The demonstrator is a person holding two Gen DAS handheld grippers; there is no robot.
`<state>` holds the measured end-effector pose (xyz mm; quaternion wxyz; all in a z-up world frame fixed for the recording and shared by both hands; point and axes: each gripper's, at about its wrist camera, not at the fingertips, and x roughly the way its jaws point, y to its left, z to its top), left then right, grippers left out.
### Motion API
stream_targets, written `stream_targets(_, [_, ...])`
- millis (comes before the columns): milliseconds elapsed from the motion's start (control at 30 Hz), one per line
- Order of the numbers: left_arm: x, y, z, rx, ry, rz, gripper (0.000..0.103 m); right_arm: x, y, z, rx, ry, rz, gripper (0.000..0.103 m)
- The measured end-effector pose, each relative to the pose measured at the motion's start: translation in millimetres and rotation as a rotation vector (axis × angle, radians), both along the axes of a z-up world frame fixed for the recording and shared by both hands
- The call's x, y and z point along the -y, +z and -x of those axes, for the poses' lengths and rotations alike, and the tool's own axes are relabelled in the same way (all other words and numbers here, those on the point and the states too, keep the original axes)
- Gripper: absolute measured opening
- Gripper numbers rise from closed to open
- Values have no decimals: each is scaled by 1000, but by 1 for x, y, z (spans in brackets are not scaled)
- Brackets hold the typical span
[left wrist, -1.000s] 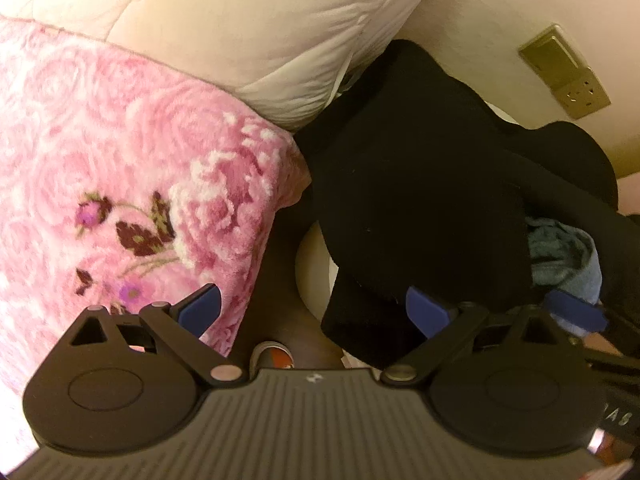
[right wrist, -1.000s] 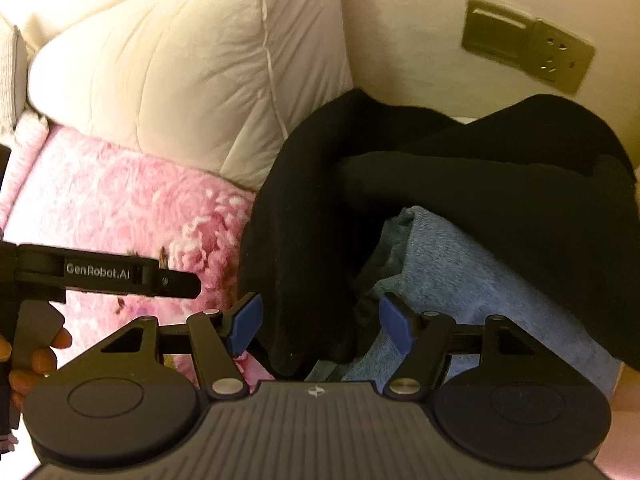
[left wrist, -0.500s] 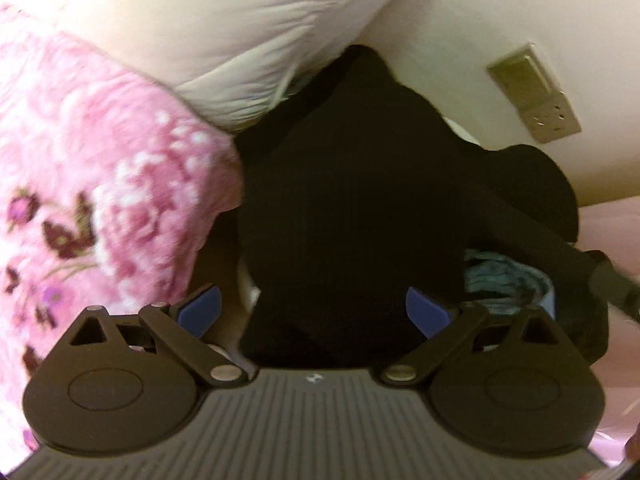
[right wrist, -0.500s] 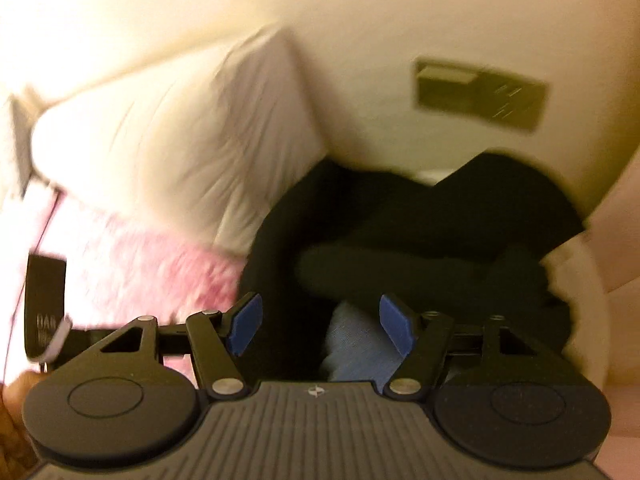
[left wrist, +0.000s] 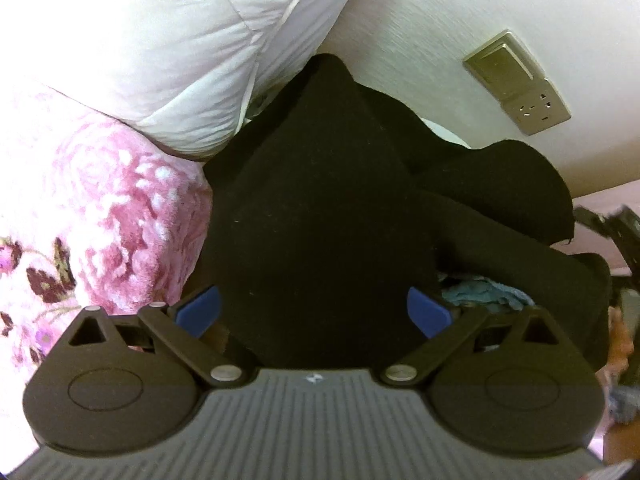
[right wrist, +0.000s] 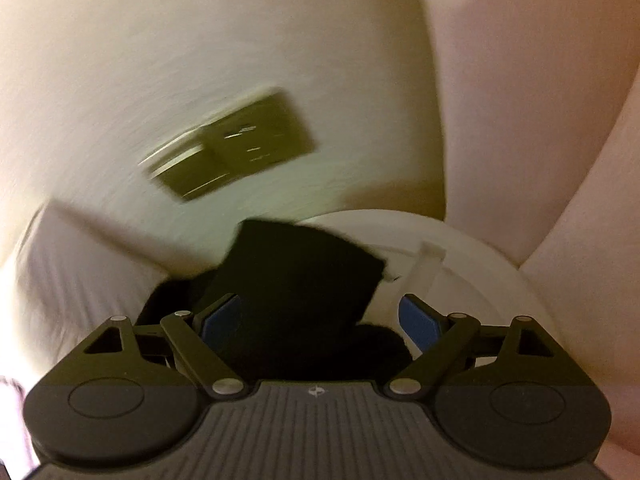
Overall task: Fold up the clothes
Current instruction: 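Close the left gripper on the black garment while the right gripper closes on it too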
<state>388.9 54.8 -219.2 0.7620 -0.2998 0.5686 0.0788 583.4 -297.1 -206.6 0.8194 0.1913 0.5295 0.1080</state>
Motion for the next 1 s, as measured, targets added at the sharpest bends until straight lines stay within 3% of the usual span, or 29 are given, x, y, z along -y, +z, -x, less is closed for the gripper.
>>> stream_targets(133, [-7,3,4,-5,11,-2,99,1,-18,-19,-20,-9,-132,88])
stream_targets(200, [-9,10,7,18,18,13,99,-6,-17,-22,-5,32,-178,61])
stream_targets(233, [-10,14,8,33,18,22,100,-11,-15,-22,0,61,-192,37])
stream_targets(267, [-9,16,8,47,13,28,102,-18,-12,-21,0,96,-189,30])
stream_targets(333, [-2,16,2,45,-21,14,102,-29,-9,-18,2,138,-155,30])
stream_targets(400, [6,7,-5,26,-44,22,102,-35,-7,-16,3,159,-130,40])
stream_targets(467, [14,-4,-12,20,-48,54,101,-38,-6,-16,7,161,-139,64])
stream_targets(533, [23,-13,-17,15,-64,51,101,-42,-3,-14,27,164,-144,65])
stream_targets(567, [27,-18,-20,6,-73,38,97,-43,-1,-13,34,170,-142,54])
stream_targets(600, [30,-24,-21,-7,-80,15,83,-45,1,-12,37,180,-135,38])
stream_targets(633, [31,-28,-21,-10,-83,6,70,-48,2,-13,35,186,-130,9])
stream_targets(667, [30,-31,-19,-3,-79,10,40,-49,5,-12,35,184,-134,9])
stream_targets(700, [25,-32,-16,17,-64,40,18,-50,9,-10,46,181,-146,9])
stream_targets(800, [2,-21,-2,67,9,91,9,-56,32,-3,108,194,-170,7])
stream_targets(1000, [-45,27,20,192,42,-23,7,-81,92,11,238,245,-225,7])
